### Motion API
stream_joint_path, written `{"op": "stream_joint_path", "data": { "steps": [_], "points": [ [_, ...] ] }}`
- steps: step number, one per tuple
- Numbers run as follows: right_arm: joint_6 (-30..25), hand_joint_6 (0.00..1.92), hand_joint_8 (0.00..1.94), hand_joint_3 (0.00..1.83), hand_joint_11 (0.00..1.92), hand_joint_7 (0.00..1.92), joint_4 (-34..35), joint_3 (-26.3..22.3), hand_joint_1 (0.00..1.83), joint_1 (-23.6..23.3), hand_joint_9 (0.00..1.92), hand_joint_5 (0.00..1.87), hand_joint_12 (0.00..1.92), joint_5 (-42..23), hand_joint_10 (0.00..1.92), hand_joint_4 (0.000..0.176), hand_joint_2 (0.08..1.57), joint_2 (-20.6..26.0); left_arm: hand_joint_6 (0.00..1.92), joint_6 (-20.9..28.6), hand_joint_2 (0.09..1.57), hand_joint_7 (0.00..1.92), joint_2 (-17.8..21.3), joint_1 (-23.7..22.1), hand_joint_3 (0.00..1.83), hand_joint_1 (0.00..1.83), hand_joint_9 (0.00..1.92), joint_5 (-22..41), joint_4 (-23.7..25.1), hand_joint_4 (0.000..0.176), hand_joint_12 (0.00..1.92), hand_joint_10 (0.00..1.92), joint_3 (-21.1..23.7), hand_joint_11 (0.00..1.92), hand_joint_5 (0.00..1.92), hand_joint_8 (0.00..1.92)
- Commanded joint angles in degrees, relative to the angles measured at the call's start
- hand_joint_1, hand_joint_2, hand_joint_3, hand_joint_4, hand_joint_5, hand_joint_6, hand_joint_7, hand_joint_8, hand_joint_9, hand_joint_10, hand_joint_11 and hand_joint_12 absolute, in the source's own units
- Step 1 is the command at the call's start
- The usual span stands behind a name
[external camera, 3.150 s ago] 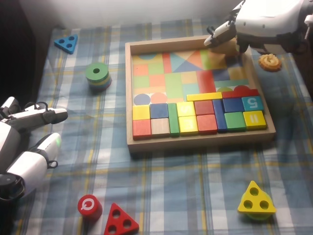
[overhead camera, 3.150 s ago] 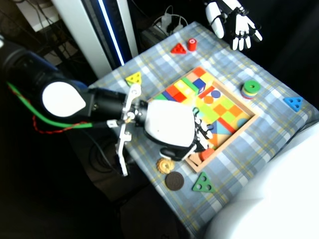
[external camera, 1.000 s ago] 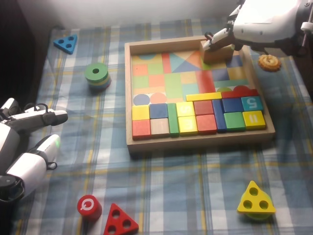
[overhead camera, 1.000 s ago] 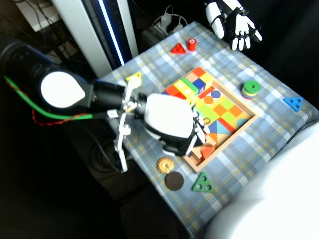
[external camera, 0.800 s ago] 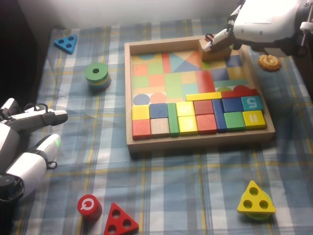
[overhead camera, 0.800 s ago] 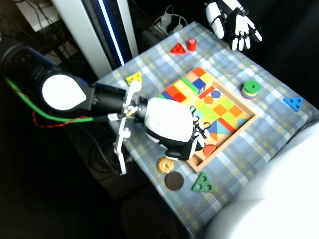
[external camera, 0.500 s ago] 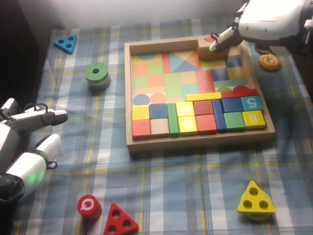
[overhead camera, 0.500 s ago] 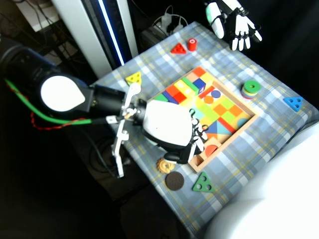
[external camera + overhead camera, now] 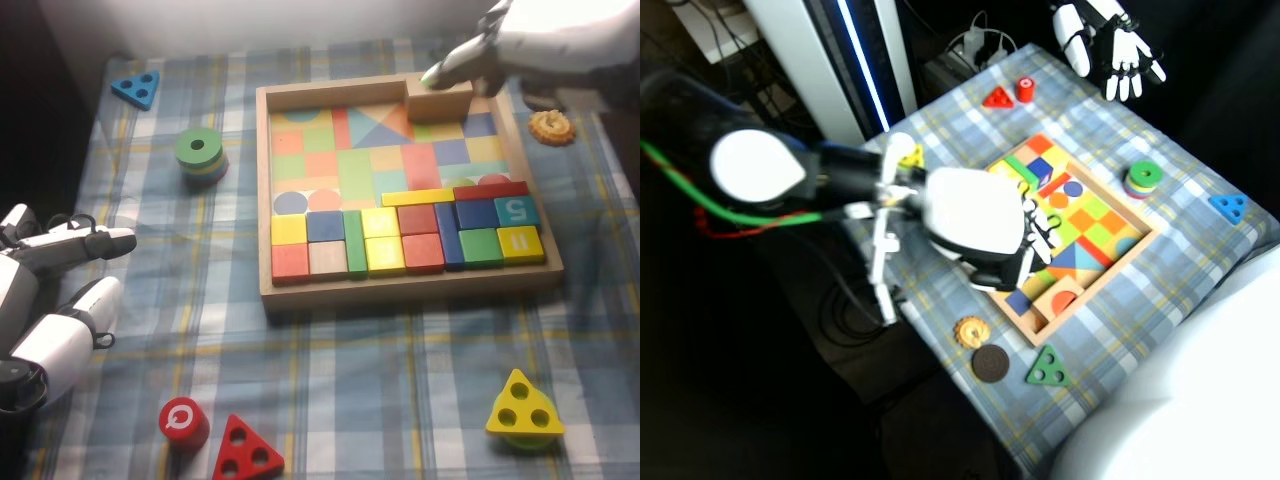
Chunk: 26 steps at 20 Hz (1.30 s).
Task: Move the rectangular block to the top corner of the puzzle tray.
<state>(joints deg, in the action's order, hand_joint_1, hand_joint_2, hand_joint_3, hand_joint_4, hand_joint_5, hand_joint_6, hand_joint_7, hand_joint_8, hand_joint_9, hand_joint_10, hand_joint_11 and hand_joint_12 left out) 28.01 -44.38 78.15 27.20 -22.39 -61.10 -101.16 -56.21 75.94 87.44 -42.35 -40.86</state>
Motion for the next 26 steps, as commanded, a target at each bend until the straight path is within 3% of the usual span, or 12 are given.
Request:
{"op": "stream_joint_path", "data": {
  "steps": [1,10,11,12,13,14,15,18,20,22,24,26],
  "points": [
    [3.5,0.00,1.94,0.00,1.34,1.07,5.1,-0.9,1.60,-0.6,1.27,0.59,1.92,-5.6,1.92,0.038,1.20,1.0,0.00,0.5,1.42,0.61,0.3,-0.3,0.00,0.62,0.38,6.7,2.4,0.000,0.00,0.00,0.0,0.00,0.75,0.00],
    [6.7,0.01,1.94,0.01,1.36,1.05,29.2,-3.8,1.48,12.1,1.27,0.53,1.92,-19.4,1.92,0.017,1.24,6.1,0.00,0.5,1.42,0.61,1.0,0.2,0.00,0.64,0.38,7.5,2.0,0.010,0.00,0.01,0.4,0.00,0.74,0.01],
    [8.7,0.00,1.94,0.02,1.37,1.08,32.6,-4.9,1.41,13.8,1.28,0.53,1.92,-21.3,1.92,0.061,1.27,6.5,0.00,0.5,1.43,0.60,1.1,0.3,0.00,0.62,0.38,7.7,2.0,0.007,0.00,0.01,0.5,0.00,0.74,0.00],
    [14.1,0.00,1.94,0.00,1.27,1.03,36.8,-7.5,1.23,15.9,1.22,0.51,1.92,-23.4,1.92,0.060,1.25,7.6,0.00,0.5,1.43,0.59,1.2,0.3,0.00,0.60,0.38,7.8,2.0,0.009,0.00,0.01,0.5,0.00,0.73,0.00],
    [19.7,0.00,1.94,0.00,1.26,1.04,40.5,-10.0,1.08,17.3,1.24,0.50,1.92,-24.9,1.92,0.000,1.23,8.6,0.00,0.5,1.44,0.60,1.3,0.3,0.00,0.58,0.39,7.8,1.9,0.000,0.00,0.01,0.5,0.00,0.74,0.00],
    [26.7,0.00,1.94,0.00,1.26,1.03,44.2,-13.1,0.93,18.9,1.25,0.49,1.92,-26.9,1.92,0.027,1.22,9.6,0.00,0.5,1.44,0.60,1.3,0.3,0.00,0.58,0.39,7.8,1.9,0.004,0.00,0.01,0.5,0.00,0.73,0.00],
    [30.0,0.00,1.94,0.00,1.31,1.05,46.4,-14.7,0.79,20.1,1.30,0.45,1.92,-28.6,1.92,0.000,1.24,9.9,0.00,0.5,1.44,0.59,1.3,0.3,0.00,0.56,0.38,7.8,1.9,0.005,0.00,0.00,0.5,0.00,0.73,0.00],
    [32.8,0.00,1.87,0.01,1.21,0.94,54.5,-17.9,0.36,27.9,1.19,0.34,1.92,-38.2,1.92,0.000,1.27,10.0,0.00,0.5,1.45,0.58,1.2,0.3,0.00,0.55,0.37,7.7,1.9,0.000,0.00,0.00,0.4,0.00,0.73,0.00],
    [32.8,0.00,0.79,0.00,0.73,0.84,60.7,-20.2,0.09,35.3,0.83,0.29,1.77,-47.2,1.44,0.000,1.27,10.5,0.00,0.5,1.44,0.59,1.3,0.3,0.00,0.55,0.38,7.5,1.9,0.013,0.00,0.01,0.4,0.00,0.73,0.00],
    [34.0,0.01,0.03,0.00,0.22,0.54,65.8,-24.2,0.00,41.6,0.50,0.23,1.17,-55.2,0.30,0.024,1.20,11.5,0.00,0.5,1.42,0.60,1.2,0.2,0.00,0.60,0.39,7.4,1.9,0.010,0.00,0.01,0.3,0.00,0.74,0.00],
    [37.0,0.00,0.01,0.00,0.14,0.45,68.4,-26.4,0.00,44.6,0.45,0.23,1.12,-58.1,0.12,0.014,1.18,11.5,0.00,0.5,1.42,0.60,1.2,0.2,0.00,0.60,0.39,7.4,1.8,0.012,0.00,0.01,0.2,0.00,0.74,0.00],
    [39.2,0.00,0.00,0.00,0.00,0.28,70.1,-28.0,0.00,46.0,0.24,0.21,0.77,-60.0,0.01,0.062,1.15,11.1,0.00,0.5,1.43,0.60,1.1,0.1,0.00,0.60,0.39,7.3,1.8,0.001,0.00,0.01,0.2,0.00,0.74,0.00]
  ]
}}
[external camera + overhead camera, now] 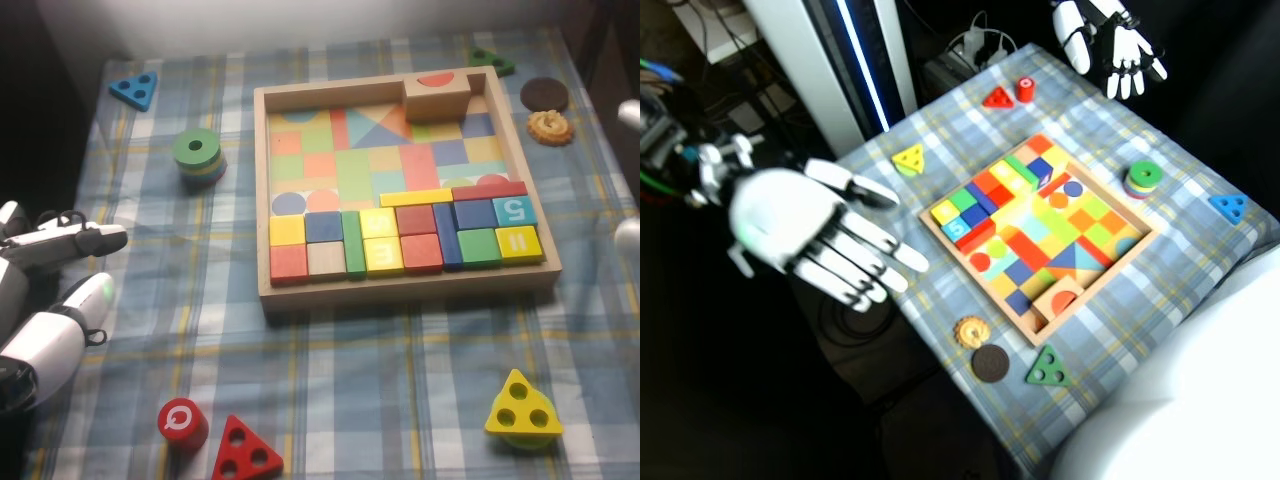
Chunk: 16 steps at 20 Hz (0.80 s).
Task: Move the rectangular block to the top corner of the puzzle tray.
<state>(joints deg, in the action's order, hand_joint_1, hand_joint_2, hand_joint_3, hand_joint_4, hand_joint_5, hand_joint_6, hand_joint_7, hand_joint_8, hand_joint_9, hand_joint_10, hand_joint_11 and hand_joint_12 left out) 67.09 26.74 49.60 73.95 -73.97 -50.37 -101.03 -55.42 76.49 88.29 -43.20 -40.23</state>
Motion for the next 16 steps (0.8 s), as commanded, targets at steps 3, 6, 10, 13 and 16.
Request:
{"op": "stream_joint_path", "data": {
  "steps": [3,6,10,13,16],
  "points": [
    [0.8,0.00,0.00,0.00,0.00,0.18,1.8,-1.0,0.00,0.7,0.15,0.21,0.55,-12.2,0.00,0.029,1.10,-1.8,0.00,0.4,1.42,0.60,0.2,-0.5,0.00,0.61,0.39,6.6,2.4,0.012,0.00,0.01,-0.4,0.00,0.75,0.00],
    [3.8,0.00,0.00,0.00,0.00,0.20,3.0,-2.7,0.00,0.9,0.10,0.24,0.28,-14.3,0.01,0.029,1.12,-3.0,0.00,0.4,1.42,0.60,0.0,-0.5,0.00,0.58,0.40,6.8,2.4,0.021,0.00,0.01,-0.5,0.00,0.74,0.00],
    [9.4,0.00,0.00,0.00,0.00,0.12,4.7,-5.3,0.00,0.9,0.00,0.23,0.00,-16.2,0.00,0.113,0.98,-4.3,0.00,0.7,1.42,0.60,-0.2,-0.6,0.00,0.59,0.40,6.8,2.2,0.023,0.00,0.01,-0.5,0.00,0.73,0.00],
    [9.4,0.00,0.00,0.00,0.00,0.13,5.2,-5.3,0.00,0.8,0.00,0.24,0.00,-16.5,0.00,0.119,0.89,-5.3,0.00,1.0,1.43,0.59,-0.4,-0.6,0.00,0.56,0.39,7.1,2.2,0.004,0.00,0.00,-0.6,0.00,0.73,0.00],
    [9.4,0.00,0.00,0.00,0.00,0.12,5.3,-5.5,0.00,0.6,0.00,0.24,0.00,-17.3,0.00,0.133,0.83,-5.7,0.00,1.0,1.43,0.59,-0.5,-0.6,0.00,0.56,0.39,7.1,2.1,0.020,0.00,0.00,-0.6,0.00,0.73,0.00]
  ]
}}
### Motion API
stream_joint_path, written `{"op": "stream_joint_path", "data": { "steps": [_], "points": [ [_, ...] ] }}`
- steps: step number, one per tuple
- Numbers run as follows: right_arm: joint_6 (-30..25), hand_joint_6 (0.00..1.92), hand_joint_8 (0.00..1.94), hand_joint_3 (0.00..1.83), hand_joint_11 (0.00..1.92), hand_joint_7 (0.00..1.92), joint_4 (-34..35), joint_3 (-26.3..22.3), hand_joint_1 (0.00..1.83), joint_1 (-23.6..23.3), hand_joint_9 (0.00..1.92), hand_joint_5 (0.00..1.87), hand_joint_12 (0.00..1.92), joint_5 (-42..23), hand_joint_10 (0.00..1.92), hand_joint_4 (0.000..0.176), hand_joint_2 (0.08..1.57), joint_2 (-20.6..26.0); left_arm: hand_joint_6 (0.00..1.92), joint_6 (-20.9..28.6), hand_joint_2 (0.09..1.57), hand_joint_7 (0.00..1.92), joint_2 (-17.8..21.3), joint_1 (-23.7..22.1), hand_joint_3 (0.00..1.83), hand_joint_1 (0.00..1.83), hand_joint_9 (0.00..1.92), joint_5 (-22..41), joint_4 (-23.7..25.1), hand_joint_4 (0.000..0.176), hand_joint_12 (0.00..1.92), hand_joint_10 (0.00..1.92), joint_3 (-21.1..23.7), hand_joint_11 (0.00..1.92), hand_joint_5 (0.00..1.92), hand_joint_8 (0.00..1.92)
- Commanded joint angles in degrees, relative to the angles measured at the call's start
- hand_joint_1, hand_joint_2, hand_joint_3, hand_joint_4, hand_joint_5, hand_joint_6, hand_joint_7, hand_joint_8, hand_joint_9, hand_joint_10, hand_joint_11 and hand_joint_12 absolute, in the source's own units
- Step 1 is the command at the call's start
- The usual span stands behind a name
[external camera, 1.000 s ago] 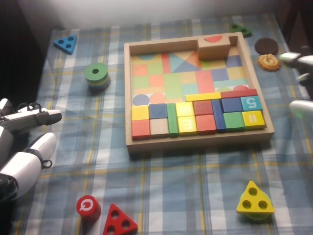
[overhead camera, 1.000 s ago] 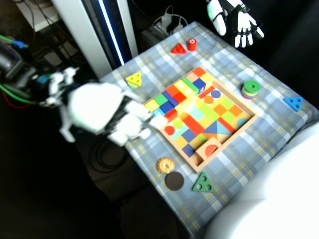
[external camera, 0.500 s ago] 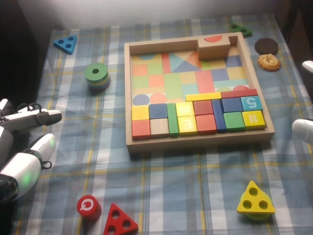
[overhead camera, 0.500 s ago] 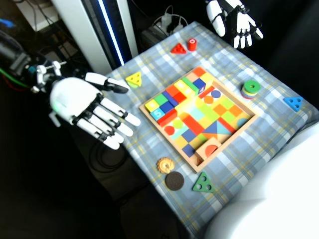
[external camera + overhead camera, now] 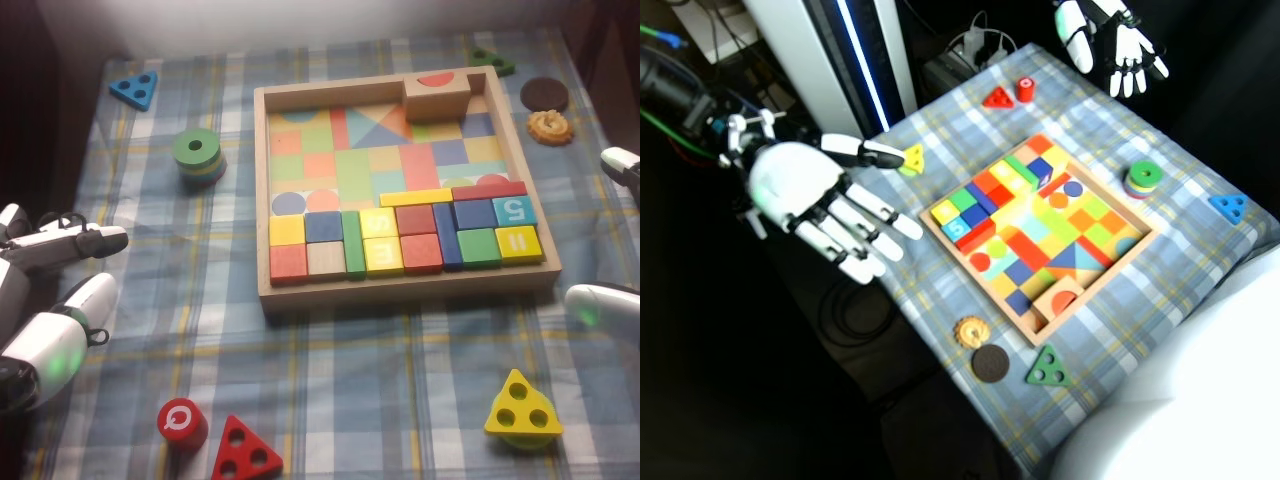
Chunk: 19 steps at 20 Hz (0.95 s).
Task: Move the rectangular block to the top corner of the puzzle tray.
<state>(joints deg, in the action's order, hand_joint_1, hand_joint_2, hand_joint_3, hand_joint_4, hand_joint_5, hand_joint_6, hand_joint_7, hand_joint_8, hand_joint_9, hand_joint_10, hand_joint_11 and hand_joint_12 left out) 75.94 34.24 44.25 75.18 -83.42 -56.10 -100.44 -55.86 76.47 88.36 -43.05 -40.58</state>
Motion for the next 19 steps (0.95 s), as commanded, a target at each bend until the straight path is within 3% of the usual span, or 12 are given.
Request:
{"op": "stream_joint_path", "data": {
  "steps": [1,5,7,8,9,10,12,14,16,17,18,19],
  "points": [
    [0.5,0.00,0.00,0.00,0.00,0.13,-2.0,-0.1,0.00,-0.8,0.00,0.25,0.00,-8.3,0.00,0.127,0.83,-0.2,0.00,0.4,1.43,0.59,0.0,-0.6,0.00,0.53,0.38,7.1,2.0,0.028,0.00,0.00,-0.3,0.00,0.72,0.00],
    [0.5,0.00,0.00,0.00,0.00,0.11,-1.8,-0.3,0.00,-1.2,0.00,0.22,0.00,-8.6,0.00,0.141,0.84,-1.5,0.00,0.8,1.43,0.59,-0.3,-0.6,0.00,0.59,0.38,7.2,1.9,0.013,0.00,0.00,-0.5,0.00,0.73,0.00],
    [0.5,0.01,0.01,0.00,0.00,0.14,-1.8,-0.2,0.00,-1.5,0.00,0.24,0.00,-8.6,0.00,0.141,0.85,-1.9,0.00,0.8,1.44,0.58,-0.3,-0.6,0.00,0.54,0.38,7.3,1.9,0.023,0.00,0.00,-0.4,0.00,0.72,0.00],
    [0.5,0.01,0.01,0.01,0.00,0.18,-1.8,-0.2,0.00,-1.5,0.04,0.26,0.00,-8.6,0.01,0.120,0.88,-1.9,0.01,0.8,1.43,0.59,-0.4,-0.6,0.00,0.56,0.38,7.4,1.8,0.009,0.00,0.00,-0.4,0.00,0.73,0.01],
    [0.5,0.00,0.01,0.01,0.00,0.19,-1.8,-0.2,0.00,-1.5,0.06,0.27,0.00,-8.7,0.01,0.119,0.88,-1.8,0.01,0.9,1.43,0.60,-0.4,-0.6,0.00,0.58,0.39,7.4,1.7,0.000,0.00,0.00,-0.5,0.00,0.74,0.01],
    [0.5,0.01,0.01,0.01,0.00,0.19,-1.9,-0.3,0.00,-1.5,0.06,0.27,0.00,-8.9,0.01,0.103,0.90,-1.8,0.00,0.9,1.43,0.59,-0.4,-0.6,0.00,0.54,0.38,7.5,1.7,0.019,0.00,0.00,-0.4,0.00,0.73,0.00],
    [0.5,0.00,0.00,0.01,0.00,0.19,-1.8,-0.5,0.00,-1.5,0.06,0.27,0.00,-9.3,0.01,0.112,0.90,-1.8,0.00,1.0,1.43,0.60,-0.6,-0.6,0.00,0.53,0.39,7.4,1.5,0.009,0.00,0.00,-0.4,0.00,0.73,0.00],
    [0.5,0.01,0.01,0.01,0.00,0.20,-1.8,-0.6,0.00,-1.5,0.07,0.28,0.00,-9.6,0.01,0.122,0.90,-1.9,0.00,1.0,1.43,0.58,-0.8,-0.6,0.00,0.53,0.36,7.6,1.2,0.009,0.00,0.00,-0.5,0.00,0.72,0.00],
    [0.5,0.01,0.01,0.02,0.00,0.21,-1.8,-0.8,0.00,-1.5,0.07,0.29,0.00,-9.9,0.01,0.110,0.92,-1.9,0.00,1.4,1.43,0.58,-0.8,-0.6,0.00,0.55,0.37,7.7,1.2,0.020,0.00,0.00,-0.5,0.00,0.71,0.00],
    [0.5,0.00,0.01,0.01,0.00,0.24,-1.8,-0.9,0.00,-1.5,0.09,0.31,0.00,-9.9,0.01,0.098,0.95,-1.9,0.00,2.0,1.44,0.58,-0.7,-0.6,0.00,0.56,0.38,7.6,1.1,0.015,0.00,0.00,-0.4,0.00,0.71,0.00],
    [0.5,0.00,0.00,0.01,0.00,0.24,-1.8,-1.0,0.00,-1.4,0.10,0.30,0.00,-9.9,0.01,0.105,0.95,-1.9,0.00,2.6,1.43,0.59,-0.7,-0.4,0.00,0.59,0.38,7.6,1.1,0.007,0.00,0.01,-0.3,0.00,0.72,0.00],
    [0.5,0.00,0.01,0.02,0.00,0.25,-1.8,-1.2,0.00,-1.4,0.12,0.30,0.00,-10.1,0.02,0.087,0.96,-1.9,0.00,3.1,1.43,0.59,-0.7,-0.1,0.00,0.60,0.39,7.8,1.0,0.000,0.00,0.01,-0.4,0.00,0.72,0.00]
  ]
}}
